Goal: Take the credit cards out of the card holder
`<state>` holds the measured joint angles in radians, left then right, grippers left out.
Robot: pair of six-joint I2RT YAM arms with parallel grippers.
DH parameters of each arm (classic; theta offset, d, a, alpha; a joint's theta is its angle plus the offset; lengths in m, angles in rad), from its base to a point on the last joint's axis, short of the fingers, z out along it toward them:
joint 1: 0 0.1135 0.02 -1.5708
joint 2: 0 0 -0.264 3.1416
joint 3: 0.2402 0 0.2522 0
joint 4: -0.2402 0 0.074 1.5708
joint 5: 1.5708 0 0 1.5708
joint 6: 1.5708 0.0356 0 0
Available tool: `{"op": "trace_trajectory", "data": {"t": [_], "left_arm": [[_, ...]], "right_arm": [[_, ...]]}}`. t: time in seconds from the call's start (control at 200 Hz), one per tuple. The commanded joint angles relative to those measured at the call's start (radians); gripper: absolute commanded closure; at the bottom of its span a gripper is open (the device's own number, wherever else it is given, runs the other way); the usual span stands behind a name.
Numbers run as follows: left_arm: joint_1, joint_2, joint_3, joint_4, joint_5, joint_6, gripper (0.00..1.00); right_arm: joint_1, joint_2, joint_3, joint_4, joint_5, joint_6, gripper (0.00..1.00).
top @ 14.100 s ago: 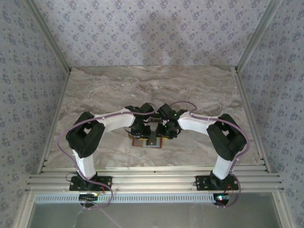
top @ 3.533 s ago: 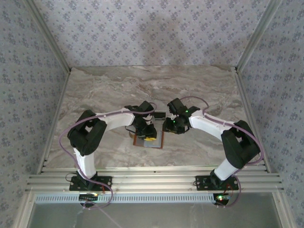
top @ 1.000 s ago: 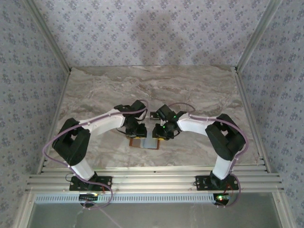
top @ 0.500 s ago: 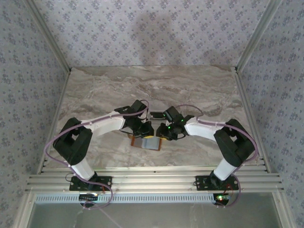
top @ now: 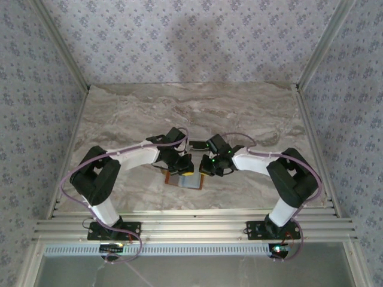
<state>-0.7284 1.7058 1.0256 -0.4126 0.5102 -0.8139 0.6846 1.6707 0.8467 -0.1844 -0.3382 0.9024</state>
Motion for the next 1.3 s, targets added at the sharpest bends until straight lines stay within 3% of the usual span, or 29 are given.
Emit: {"op": "trace_trajectory", "data": {"t": [0.0, 0.435, 0.735, 0.884, 1.299], "left_arm": [[-0.005, 0.016, -0.001, 0.014, 0.029, -0.011, 0.93], [-0.040, 0.102, -0.010, 0.073, 0.060, -0.038, 0.93], [-0.026, 0.092, 0.008, -0.086, -0.078, 0.047, 0.91], [-0.020, 0.087, 0.026, -0.161, -0.151, 0.088, 0.87], [-0.033, 0.070, 0.116, -0.340, -0.327, 0.186, 0.64]], "right_arm": [[-0.007, 0.035, -0.001, 0.002, -0.020, 0.006, 0.97], [-0.007, 0.049, -0.010, -0.010, -0.010, 0.005, 0.97], [-0.008, 0.041, -0.008, -0.024, -0.004, 0.001, 0.96], [-0.013, 0.037, -0.008, -0.030, -0.001, -0.001, 0.96], [-0.014, 0.028, -0.004, -0.042, 0.001, -0.006, 0.94]]}}
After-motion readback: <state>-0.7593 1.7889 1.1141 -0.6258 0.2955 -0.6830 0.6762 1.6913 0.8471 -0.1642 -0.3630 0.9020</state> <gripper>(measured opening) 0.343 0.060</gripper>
